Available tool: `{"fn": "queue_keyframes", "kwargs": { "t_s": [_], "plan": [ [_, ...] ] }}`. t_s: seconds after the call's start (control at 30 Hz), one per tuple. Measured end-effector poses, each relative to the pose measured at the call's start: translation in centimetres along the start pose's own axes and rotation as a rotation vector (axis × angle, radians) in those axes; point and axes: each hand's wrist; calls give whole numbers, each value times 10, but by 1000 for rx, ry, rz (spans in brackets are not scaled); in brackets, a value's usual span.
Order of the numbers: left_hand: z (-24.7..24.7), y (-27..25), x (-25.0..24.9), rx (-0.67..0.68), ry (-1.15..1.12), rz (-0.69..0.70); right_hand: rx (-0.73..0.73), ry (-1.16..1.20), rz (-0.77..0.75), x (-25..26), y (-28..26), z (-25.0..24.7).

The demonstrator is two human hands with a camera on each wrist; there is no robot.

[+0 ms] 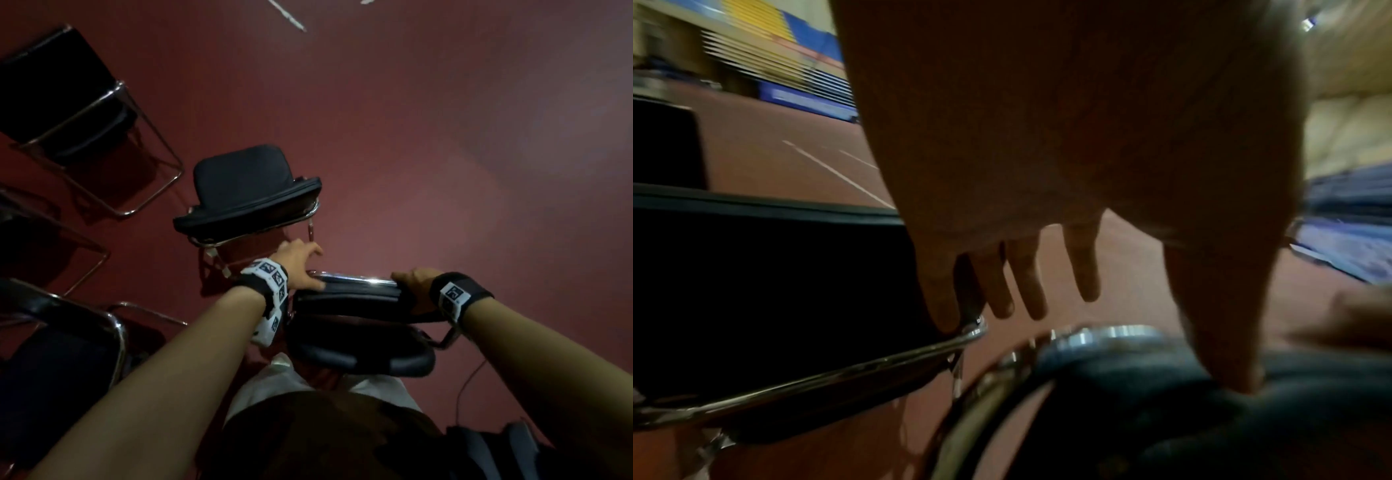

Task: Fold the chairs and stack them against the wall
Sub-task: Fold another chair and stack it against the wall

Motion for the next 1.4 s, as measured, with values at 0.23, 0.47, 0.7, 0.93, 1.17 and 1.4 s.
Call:
{"fn": "queue_keyframes", "kwargs": {
  "t_s": [0.23, 0.47, 0.7, 0.93, 1.17, 1.4],
  "plan": [
    [30, 15, -21, 197, 114, 69, -33, -16, -34, -1, 0, 12],
    [25, 20, -44, 224, 263, 77, 6, 202, -113, -22, 4, 18],
    [26, 6, -76, 289, 242, -44, 128, 236, -310, -32, 14, 14],
    [61, -32, -123, 345, 206, -162, 137, -113, -464, -38, -6, 20],
    [103, -105, -144, 229, 112, -326, 134, -318, -569, -3, -31, 37],
    [176, -210, -184, 97, -31, -566, 167, -514, -719, 49, -78, 82]
  ]
}}
Point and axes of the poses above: each hand's wrist, its own y-axis towards the middle knuckle, its own z-axis out of the palm, x = y × z, and after that the axes turned 15 degrees about y, right-handed
